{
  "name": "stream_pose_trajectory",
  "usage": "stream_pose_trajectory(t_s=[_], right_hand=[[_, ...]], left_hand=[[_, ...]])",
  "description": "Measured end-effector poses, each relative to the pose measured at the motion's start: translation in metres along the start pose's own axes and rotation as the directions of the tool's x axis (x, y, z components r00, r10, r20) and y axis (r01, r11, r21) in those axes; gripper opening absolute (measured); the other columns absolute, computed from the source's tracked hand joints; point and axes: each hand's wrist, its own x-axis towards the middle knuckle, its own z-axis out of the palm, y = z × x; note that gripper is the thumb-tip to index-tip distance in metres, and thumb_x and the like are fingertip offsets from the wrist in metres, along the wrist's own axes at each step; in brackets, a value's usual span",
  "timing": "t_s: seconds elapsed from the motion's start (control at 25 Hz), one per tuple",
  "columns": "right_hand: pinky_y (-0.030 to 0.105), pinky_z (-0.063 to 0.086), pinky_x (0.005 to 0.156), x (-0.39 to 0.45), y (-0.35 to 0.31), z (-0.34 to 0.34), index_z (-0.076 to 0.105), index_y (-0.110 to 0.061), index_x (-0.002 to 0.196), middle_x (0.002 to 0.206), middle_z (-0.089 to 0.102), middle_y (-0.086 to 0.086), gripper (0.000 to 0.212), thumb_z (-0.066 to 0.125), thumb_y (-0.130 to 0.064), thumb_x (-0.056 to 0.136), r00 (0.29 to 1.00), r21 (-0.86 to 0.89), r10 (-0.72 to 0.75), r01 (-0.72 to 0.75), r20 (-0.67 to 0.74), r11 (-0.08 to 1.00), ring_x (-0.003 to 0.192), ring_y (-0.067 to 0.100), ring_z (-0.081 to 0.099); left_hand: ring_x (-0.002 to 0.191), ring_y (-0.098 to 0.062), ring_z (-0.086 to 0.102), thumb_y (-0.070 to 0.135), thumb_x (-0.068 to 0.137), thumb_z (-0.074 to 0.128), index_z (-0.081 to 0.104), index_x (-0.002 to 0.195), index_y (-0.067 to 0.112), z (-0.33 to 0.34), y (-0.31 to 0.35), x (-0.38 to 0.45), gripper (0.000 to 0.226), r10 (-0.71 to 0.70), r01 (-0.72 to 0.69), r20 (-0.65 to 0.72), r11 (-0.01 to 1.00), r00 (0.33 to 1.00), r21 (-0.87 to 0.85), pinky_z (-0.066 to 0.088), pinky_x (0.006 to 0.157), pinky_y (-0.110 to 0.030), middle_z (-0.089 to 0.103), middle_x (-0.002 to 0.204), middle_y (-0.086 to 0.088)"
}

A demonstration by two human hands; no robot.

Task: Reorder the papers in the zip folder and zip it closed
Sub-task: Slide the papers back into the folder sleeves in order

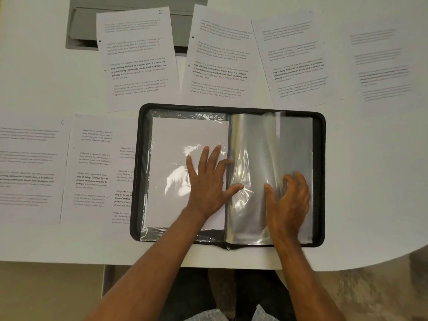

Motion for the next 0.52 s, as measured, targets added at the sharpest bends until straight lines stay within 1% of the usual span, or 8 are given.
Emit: stream_pose_trajectory(t_s=[0.08,0.16,0.2,0.32,0.36,0.4,0.44,0.52], right_hand=[[0.055,0.052,0.097,0.006,-0.008,-0.012,0.047,-0.026,0.127,0.13,0.057,-0.002,0.053,0.079,-0.04,0.086,0.997,0.11,0.075,-0.073,-0.014,0.991,0.116,0.025,0.057],[0.05,0.057,0.088,0.012,-0.018,-0.027,0.045,-0.029,0.123,0.115,0.061,-0.007,0.051,0.076,-0.046,0.087,0.987,0.176,0.158,-0.159,0.021,0.971,0.099,0.02,0.062],[0.046,0.058,0.085,0.014,-0.021,-0.034,0.047,-0.03,0.12,0.11,0.062,-0.009,0.045,0.073,-0.048,0.089,0.985,0.179,0.166,-0.172,0.045,0.969,0.094,0.018,0.063],[0.038,0.06,0.081,0.012,-0.027,-0.054,0.059,-0.033,0.112,0.101,0.065,-0.015,0.018,0.063,-0.045,0.099,0.989,0.222,0.115,-0.133,0.089,0.966,0.091,0.01,0.065],[0.036,0.061,0.083,0.01,-0.028,-0.061,0.064,-0.032,0.111,0.1,0.067,-0.017,0.014,0.06,-0.042,0.102,0.989,0.244,0.097,-0.122,0.112,0.962,0.091,0.008,0.066],[0.035,0.062,0.085,0.008,-0.027,-0.065,0.069,-0.03,0.111,0.099,0.069,-0.017,0.016,0.059,-0.04,0.103,0.986,0.261,0.09,-0.125,0.141,0.957,0.092,0.007,0.067],[0.035,0.062,0.087,0.008,-0.027,-0.068,0.072,-0.027,0.109,0.098,0.071,-0.015,0.017,0.062,-0.039,0.102,0.98,0.29,0.1,-0.147,0.171,0.946,0.091,0.007,0.069],[0.035,0.062,0.086,0.009,-0.03,-0.072,0.076,-0.024,0.1,0.091,0.074,-0.011,0.014,0.071,-0.036,0.096,0.961,0.372,0.144,-0.226,0.236,0.9,0.088,0.009,0.071]], left_hand=[[0.158,-0.024,0.0,0.085,0.086,0.041,0.051,0.14,0.033,0.001,0.001,0.0,0.076,0.004,-0.004,-0.008,1.0,1.0,-0.013,0.001,0.119,-0.07,0.016,0.17,0.002],[0.158,-0.024,0.0,0.085,0.086,0.041,0.05,0.14,0.033,0.0,0.0,0.0,0.075,0.005,-0.005,-0.007,1.0,1.0,-0.015,0.001,0.119,-0.069,0.017,0.169,0.002],[0.158,-0.024,0.0,0.084,0.086,0.041,0.05,0.14,0.033,0.0,0.0,0.0,0.075,0.003,-0.003,-0.004,1.0,1.0,-0.019,0.001,0.12,-0.069,0.017,0.169,0.002],[0.158,-0.024,0.0,0.081,0.088,0.044,0.049,0.141,0.034,-0.005,0.001,0.0,0.071,-0.011,0.013,0.044,0.999,0.999,-0.046,0.0,0.12,-0.068,0.016,0.169,0.002],[0.158,-0.025,0.001,0.078,0.088,0.047,0.049,0.14,0.034,-0.008,0.002,0.0,0.068,-0.021,0.025,0.063,0.998,0.998,-0.061,0.001,0.121,-0.067,0.017,0.169,0.002],[0.158,-0.025,0.004,0.074,0.089,0.051,0.05,0.14,0.033,-0.012,0.005,0.001,0.065,-0.038,0.044,0.08,0.996,0.996,-0.08,0.003,0.121,-0.066,0.018,0.169,0.001],[0.157,-0.026,0.009,0.069,0.091,0.054,0.053,0.138,0.032,-0.017,0.008,0.001,0.06,-0.06,0.07,0.09,0.992,0.994,-0.107,0.007,0.12,-0.065,0.022,0.167,0.0],[0.149,-0.024,0.029,0.062,0.092,0.057,0.059,0.132,0.031,-0.032,0.022,0.004,0.051,-0.123,0.137,0.076,0.963,0.99,-0.233,0.022,0.117,-0.057,0.039,0.158,0.0]])
